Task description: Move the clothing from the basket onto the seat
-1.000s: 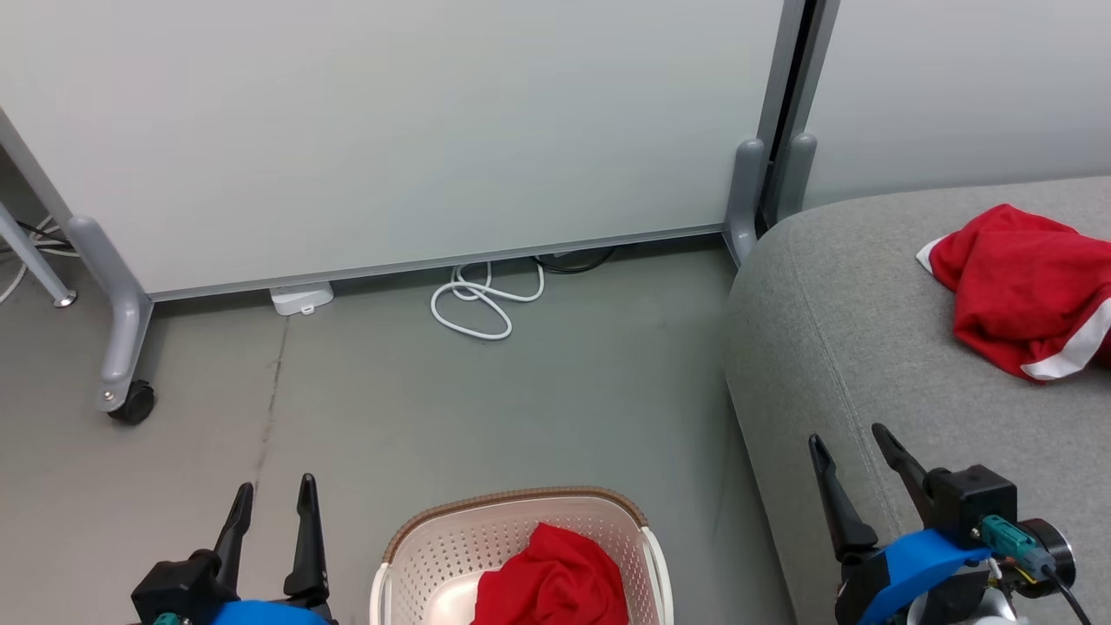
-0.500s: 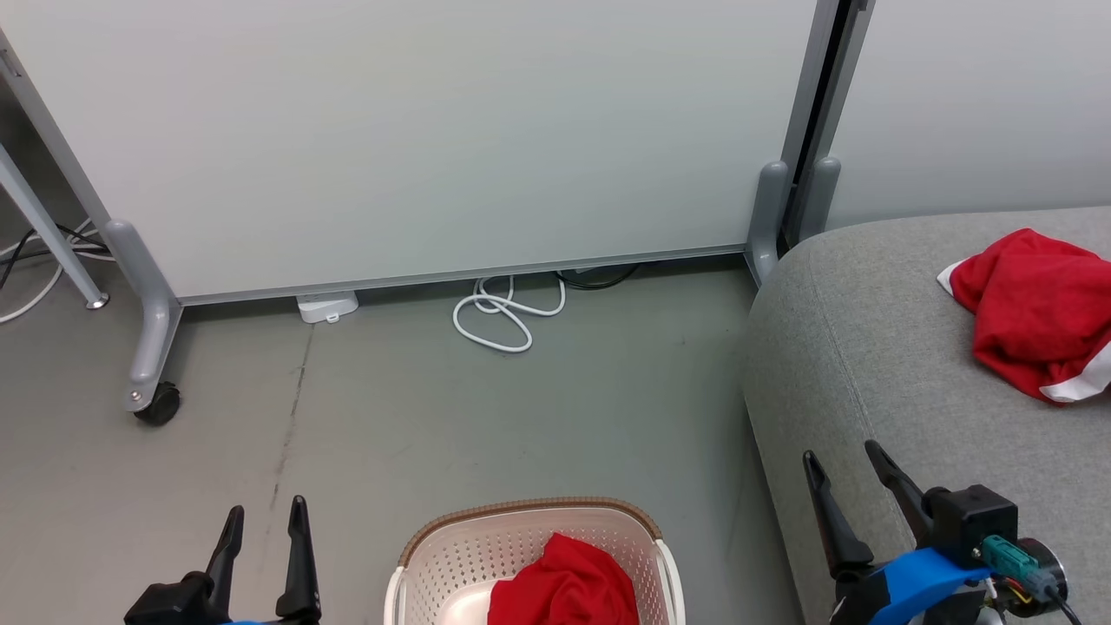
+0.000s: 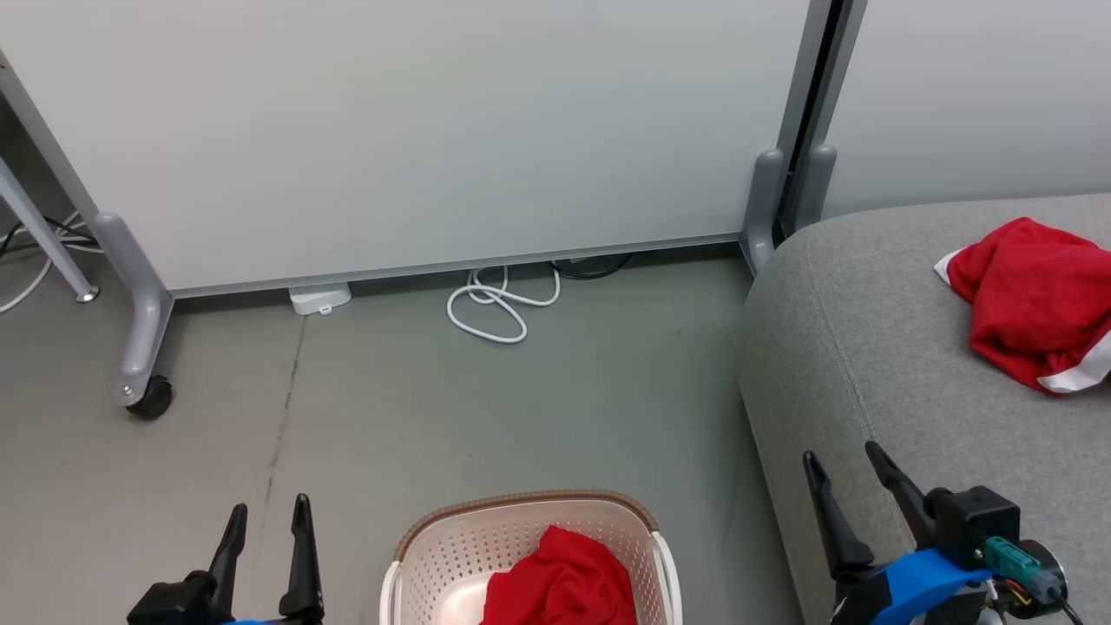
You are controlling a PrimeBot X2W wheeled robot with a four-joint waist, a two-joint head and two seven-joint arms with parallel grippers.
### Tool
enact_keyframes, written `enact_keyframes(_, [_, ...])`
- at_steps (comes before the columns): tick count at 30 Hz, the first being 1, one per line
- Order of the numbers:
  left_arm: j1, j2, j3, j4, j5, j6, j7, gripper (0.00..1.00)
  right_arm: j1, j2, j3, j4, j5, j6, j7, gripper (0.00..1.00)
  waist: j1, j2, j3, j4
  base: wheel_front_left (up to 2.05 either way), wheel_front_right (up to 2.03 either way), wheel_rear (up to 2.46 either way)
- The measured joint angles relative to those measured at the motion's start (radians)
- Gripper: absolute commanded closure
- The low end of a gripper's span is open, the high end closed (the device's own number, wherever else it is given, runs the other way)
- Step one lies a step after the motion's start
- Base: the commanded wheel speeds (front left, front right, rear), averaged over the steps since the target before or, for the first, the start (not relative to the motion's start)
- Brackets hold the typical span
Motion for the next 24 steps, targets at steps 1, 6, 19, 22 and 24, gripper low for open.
enact_keyframes(1, [0.000,-0.001,0.001,0.000,0.001,-0.001,0.000,0.00,0.000,0.000,0.000,-0.001,0.000,0.000,0.000,0.00,0.0000,0.0000,0.001,-0.001,0.00,0.00,0.00])
enact_keyframes(6, [-0.001,-0.005,0.003,-0.004,0.007,-0.007,0.000,0.00,-0.001,0.000,0.003,-0.012,0.000,0.000,0.000,0.00,0.0000,0.0000,0.022,-0.007,0.00,0.00,0.00])
enact_keyframes(19, [-0.131,-0.007,-0.016,0.057,0.019,-0.027,-0.001,0.00,-0.121,0.001,0.111,-0.070,0.001,0.000,-0.023,0.00,0.0002,0.0000,0.256,-0.126,0.00,0.00,0.00])
enact_keyframes(22, [-0.194,-0.003,-0.027,0.110,0.023,-0.035,-0.001,0.00,-0.172,0.001,0.155,-0.079,0.009,0.000,-0.037,0.00,0.0003,-0.0001,0.332,-0.174,0.00,0.00,0.00])
enact_keyframes(24, [-0.246,0.001,-0.044,0.158,0.023,-0.041,-0.001,0.00,-0.205,0.001,0.181,-0.081,0.018,0.000,-0.050,0.00,0.0004,-0.0001,0.380,-0.202,0.00,0.00,0.00])
